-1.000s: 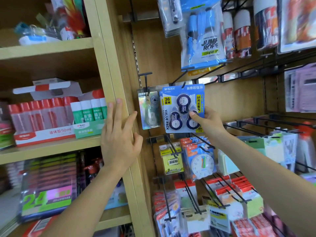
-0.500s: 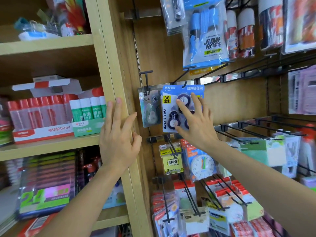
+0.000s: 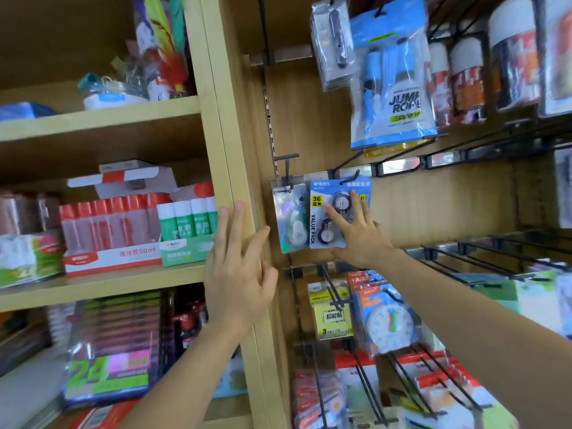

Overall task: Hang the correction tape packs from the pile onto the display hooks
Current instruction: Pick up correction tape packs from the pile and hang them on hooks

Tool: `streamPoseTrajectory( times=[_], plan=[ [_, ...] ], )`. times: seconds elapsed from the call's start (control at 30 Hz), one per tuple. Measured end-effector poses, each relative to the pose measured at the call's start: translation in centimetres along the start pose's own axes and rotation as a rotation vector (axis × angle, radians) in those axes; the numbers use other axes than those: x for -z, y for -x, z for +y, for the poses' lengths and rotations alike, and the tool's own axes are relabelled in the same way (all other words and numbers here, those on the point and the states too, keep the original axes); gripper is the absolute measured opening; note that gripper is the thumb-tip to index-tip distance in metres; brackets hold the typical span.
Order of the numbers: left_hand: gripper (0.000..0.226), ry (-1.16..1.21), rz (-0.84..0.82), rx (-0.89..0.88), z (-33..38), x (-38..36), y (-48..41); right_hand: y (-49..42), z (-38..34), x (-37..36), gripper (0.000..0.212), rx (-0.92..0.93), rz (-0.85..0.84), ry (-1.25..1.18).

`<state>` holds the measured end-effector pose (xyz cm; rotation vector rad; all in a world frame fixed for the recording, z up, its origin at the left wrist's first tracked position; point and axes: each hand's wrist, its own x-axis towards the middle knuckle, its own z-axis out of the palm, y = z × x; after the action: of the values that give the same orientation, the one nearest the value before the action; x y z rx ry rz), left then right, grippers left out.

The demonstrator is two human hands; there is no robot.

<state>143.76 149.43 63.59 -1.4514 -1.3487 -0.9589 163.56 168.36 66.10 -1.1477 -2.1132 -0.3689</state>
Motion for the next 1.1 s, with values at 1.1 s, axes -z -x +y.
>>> streamPoseTrajectory(
  times=[1.1],
  plan=[
    [0.025, 0.657, -1.075, 0.52, 10.1, 2.9, 39.1, 44.2, -1.0, -9.1, 0.024, -0.166, -0.451, -0.553]
  ],
)
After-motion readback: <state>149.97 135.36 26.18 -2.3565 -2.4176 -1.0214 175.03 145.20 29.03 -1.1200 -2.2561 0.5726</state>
